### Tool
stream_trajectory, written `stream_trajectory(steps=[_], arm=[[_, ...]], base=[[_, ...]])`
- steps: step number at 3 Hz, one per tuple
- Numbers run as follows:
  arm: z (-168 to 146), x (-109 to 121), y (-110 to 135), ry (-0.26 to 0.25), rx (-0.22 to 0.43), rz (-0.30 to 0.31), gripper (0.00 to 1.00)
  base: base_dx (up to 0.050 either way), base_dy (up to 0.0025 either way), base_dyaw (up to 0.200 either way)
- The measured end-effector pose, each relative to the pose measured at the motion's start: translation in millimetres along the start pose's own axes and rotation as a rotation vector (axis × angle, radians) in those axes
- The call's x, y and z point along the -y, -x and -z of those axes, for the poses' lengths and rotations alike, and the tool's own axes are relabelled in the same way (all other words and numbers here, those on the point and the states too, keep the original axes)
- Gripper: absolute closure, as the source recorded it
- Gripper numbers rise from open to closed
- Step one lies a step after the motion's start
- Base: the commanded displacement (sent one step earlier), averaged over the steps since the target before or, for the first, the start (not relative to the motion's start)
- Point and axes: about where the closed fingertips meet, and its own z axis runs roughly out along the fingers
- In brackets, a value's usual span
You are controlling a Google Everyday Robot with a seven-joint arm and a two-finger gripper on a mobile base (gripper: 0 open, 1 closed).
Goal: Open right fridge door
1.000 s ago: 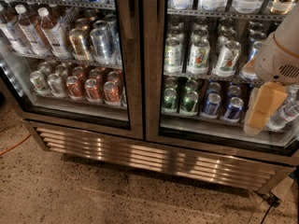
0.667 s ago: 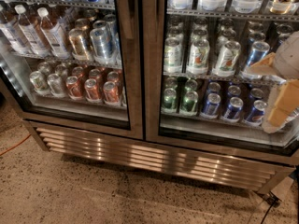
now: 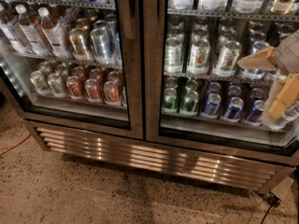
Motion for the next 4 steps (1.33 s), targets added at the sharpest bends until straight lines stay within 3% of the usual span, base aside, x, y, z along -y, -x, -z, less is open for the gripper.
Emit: stream_trajectory(steps=[1,2,3,4], arm=[[-10,3,-2,-0.005,0.063,-0.050,0.00],[-27,-11,26,0.021,0.133,-0.032,0.00],[-52,-33,59,0.065,0.135,0.007,0.00],[-52,-29,55,0.065,0.126,-0.001,0.00]], base=[[0.000,0.00000,0.000],[0.000,0.00000,0.000],[0.000,0.00000,0.000],[0.000,0.00000,0.000]])
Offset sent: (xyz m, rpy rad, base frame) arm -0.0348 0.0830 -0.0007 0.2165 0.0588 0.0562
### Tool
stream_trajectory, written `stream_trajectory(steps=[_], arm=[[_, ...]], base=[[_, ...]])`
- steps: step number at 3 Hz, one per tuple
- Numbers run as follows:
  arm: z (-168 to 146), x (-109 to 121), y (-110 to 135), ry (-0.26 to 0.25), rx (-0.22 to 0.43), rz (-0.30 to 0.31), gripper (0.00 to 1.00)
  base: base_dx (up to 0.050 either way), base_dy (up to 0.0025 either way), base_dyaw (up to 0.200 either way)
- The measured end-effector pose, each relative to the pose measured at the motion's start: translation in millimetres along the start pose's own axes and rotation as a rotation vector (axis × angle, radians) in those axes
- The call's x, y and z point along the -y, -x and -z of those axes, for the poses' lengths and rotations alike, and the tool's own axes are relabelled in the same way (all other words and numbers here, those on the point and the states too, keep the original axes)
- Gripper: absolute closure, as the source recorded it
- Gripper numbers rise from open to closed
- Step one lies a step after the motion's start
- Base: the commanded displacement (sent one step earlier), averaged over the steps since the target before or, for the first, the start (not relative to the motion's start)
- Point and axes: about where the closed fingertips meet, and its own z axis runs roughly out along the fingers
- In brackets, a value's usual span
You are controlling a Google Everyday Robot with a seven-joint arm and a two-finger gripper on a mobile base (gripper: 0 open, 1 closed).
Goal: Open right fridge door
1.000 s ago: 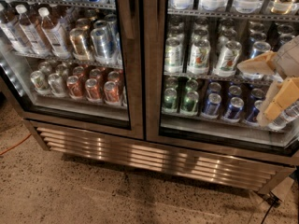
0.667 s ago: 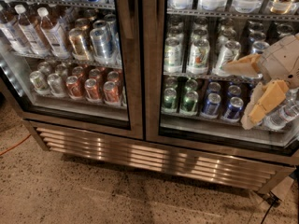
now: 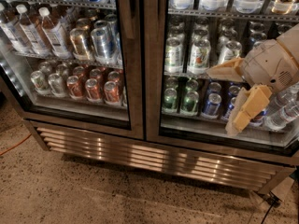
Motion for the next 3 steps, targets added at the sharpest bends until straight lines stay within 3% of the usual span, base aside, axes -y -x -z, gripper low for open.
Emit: stream_trajectory(steps=[1,2,3], arm=[[11,0,-15,0.066,0.139,0.030,0.00],[-5,12,-27,0.120,0.244,-0.011,0.00],[-6,15,-24,0.095,0.228,-0.010,0.00]], base=[[0.000,0.00000,0.000],[0.000,0.00000,0.000],[0.000,0.00000,0.000]])
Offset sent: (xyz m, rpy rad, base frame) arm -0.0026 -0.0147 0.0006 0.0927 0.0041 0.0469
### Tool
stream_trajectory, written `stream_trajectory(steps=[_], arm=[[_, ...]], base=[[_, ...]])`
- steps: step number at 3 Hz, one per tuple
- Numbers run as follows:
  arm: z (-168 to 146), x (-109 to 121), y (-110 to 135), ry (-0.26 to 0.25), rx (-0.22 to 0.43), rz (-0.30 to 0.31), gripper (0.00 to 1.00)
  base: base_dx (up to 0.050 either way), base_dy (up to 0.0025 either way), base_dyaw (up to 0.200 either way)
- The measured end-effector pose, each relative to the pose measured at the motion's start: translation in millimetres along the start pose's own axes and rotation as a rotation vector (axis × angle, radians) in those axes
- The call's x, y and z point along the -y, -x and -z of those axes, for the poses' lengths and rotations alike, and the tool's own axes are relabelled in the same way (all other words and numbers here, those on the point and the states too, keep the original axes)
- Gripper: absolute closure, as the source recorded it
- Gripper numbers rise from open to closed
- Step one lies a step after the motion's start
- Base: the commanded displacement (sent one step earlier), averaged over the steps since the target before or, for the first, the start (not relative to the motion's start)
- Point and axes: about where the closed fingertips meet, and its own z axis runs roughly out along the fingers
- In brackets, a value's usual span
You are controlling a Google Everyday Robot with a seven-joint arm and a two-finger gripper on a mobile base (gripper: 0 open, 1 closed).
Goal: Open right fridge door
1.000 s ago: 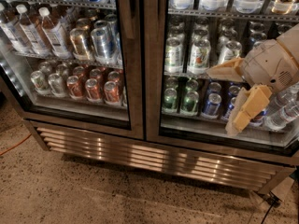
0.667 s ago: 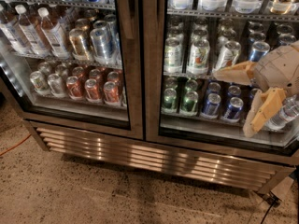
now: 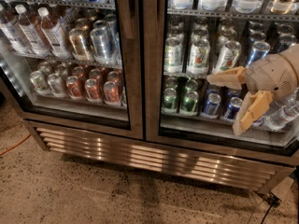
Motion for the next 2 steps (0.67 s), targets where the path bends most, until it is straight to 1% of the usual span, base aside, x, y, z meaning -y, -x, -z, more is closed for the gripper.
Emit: stream_trajectory(steps=[1,2], arm=[[0.5,-7.7,7.7,-0.102,0.010,0.008,0.00],[-0.7,-6.0,5.2,-0.235,0.110,-0.010,0.00]], base=[[0.000,0.00000,0.000],[0.000,0.00000,0.000]])
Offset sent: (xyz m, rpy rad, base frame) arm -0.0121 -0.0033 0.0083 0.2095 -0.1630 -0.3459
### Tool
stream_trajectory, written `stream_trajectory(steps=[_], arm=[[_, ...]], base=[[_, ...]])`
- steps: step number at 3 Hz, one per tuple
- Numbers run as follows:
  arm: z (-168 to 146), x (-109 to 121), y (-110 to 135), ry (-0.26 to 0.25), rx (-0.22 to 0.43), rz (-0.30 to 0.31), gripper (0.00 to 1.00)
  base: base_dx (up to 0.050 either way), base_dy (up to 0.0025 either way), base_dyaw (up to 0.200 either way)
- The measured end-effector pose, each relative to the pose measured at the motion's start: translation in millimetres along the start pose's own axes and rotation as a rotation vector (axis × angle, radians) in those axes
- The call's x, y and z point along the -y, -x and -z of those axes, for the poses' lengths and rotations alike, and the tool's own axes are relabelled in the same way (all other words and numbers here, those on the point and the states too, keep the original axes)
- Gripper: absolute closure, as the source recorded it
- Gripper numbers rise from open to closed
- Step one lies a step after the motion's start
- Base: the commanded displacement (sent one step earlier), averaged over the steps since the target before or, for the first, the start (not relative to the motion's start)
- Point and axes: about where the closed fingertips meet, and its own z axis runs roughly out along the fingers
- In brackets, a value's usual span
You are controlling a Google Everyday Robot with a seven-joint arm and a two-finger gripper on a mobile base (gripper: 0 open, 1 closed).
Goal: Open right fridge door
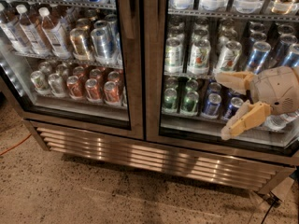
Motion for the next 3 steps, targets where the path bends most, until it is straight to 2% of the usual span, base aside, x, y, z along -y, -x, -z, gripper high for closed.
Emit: stream_trajectory(steps=[1,2,3], arm=[[0.0,0.0,0.0,0.000,0.000,0.000,0.00],[-3.7,-2.9,-1.6,0.100,0.053,-0.032,0.00],[-3.7,-2.9,-1.6,0.100,0.053,-0.032,0.00]], base=[[0.000,0.00000,0.000],[0.000,0.00000,0.000],[0.000,0.00000,0.000]])
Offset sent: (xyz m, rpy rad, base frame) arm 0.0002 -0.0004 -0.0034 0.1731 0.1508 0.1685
